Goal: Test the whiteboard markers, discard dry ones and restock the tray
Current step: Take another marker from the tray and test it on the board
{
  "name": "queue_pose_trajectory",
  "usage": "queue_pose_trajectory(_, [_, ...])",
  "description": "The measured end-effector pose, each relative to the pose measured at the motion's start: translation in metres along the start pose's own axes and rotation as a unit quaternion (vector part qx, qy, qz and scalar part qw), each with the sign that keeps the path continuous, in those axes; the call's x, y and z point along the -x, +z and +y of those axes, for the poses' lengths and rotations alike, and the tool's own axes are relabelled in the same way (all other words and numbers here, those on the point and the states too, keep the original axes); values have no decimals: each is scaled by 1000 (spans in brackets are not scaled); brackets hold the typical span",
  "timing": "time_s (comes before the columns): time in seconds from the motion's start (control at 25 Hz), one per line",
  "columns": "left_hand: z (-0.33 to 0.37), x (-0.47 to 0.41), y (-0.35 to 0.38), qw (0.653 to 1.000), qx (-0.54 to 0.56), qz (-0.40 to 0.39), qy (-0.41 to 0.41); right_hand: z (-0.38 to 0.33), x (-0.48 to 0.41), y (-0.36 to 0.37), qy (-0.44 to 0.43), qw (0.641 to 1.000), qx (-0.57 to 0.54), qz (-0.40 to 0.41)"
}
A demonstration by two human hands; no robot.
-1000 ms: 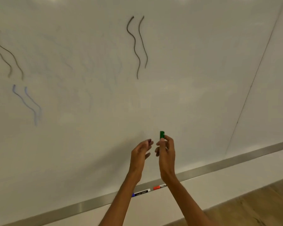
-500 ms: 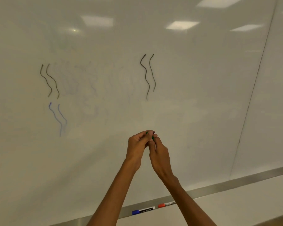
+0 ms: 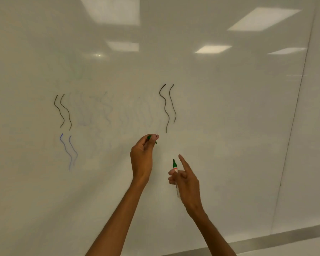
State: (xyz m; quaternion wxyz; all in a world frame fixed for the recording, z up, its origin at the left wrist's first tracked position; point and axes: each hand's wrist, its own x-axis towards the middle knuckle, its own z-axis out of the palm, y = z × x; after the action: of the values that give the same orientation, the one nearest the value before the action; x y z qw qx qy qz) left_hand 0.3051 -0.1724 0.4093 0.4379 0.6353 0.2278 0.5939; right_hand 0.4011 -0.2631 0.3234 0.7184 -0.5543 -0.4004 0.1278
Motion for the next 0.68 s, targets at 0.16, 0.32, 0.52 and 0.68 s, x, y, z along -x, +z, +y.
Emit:
queue_pose_trajectory(0.16, [9,-33,8,990,-85,4,112,-43,-36,-10,37,974,-225,9])
queue_pose_trajectory(0.32, [11,-70,21,966,-195,-17,168,-77,-71,-18,35,918,-392,-52])
queue_pose_trajectory(0.52, [15,-116,32,944,-225,23,241,-105,-104,-14,-54,950,-308,-18])
queue_pose_trajectory(0.68, [17,-148,38,940,-206,26,270,-112,-123,-9,-149,974,-150,75])
